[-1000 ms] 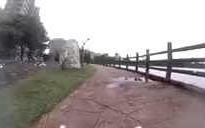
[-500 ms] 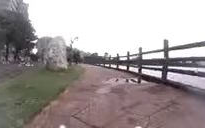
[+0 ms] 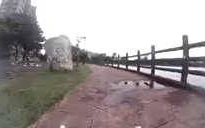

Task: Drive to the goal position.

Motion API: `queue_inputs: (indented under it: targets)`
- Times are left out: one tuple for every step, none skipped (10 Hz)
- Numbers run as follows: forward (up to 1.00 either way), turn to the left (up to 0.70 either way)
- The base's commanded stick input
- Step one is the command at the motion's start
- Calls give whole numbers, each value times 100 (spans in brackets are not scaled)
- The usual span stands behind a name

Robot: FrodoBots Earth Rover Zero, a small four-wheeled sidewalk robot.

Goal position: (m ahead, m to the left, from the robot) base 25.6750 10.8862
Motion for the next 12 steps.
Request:
queue_inputs:
  targets:
    - [100, 10]
    - [100, 10]
    - [100, 10]
    - [100, 10]
    - [100, 2]
    - [100, -30]
    - [100, -30]
    - [100, -30]
    - [100, -11]
    - [100, 10]
    - [100, 10]
    - [100, -22]
